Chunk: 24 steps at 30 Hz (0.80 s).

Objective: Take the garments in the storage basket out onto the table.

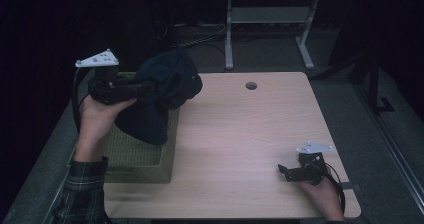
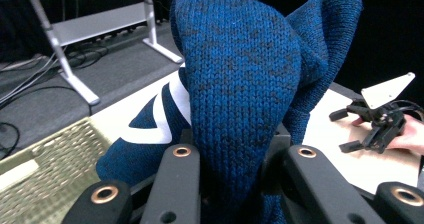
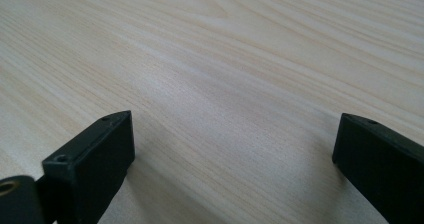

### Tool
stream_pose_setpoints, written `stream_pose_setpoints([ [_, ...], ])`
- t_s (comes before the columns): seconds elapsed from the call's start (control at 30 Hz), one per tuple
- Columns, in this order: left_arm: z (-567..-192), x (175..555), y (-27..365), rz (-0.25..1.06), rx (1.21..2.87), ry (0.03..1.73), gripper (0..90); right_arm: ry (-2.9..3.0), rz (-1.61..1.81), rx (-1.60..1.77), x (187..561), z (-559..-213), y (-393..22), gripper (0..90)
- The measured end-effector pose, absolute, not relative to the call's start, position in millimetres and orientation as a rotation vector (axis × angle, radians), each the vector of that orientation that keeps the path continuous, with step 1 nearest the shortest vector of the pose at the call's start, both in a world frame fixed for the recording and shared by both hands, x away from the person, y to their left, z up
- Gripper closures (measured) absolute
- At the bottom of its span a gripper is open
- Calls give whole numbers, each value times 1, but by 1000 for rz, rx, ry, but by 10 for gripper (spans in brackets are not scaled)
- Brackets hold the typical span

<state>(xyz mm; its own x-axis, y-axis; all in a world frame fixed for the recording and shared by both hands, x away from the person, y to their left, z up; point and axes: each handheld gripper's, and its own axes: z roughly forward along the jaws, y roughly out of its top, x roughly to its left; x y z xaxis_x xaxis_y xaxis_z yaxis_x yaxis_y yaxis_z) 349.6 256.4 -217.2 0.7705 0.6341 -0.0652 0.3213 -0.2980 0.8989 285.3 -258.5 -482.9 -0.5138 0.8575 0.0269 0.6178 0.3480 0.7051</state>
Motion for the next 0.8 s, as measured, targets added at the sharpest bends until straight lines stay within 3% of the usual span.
stream_pose_setpoints([
  [0.8, -218, 355, 191, 276, 1919, 601, 752, 2269, 956, 1302, 285, -483, -259, 30],
])
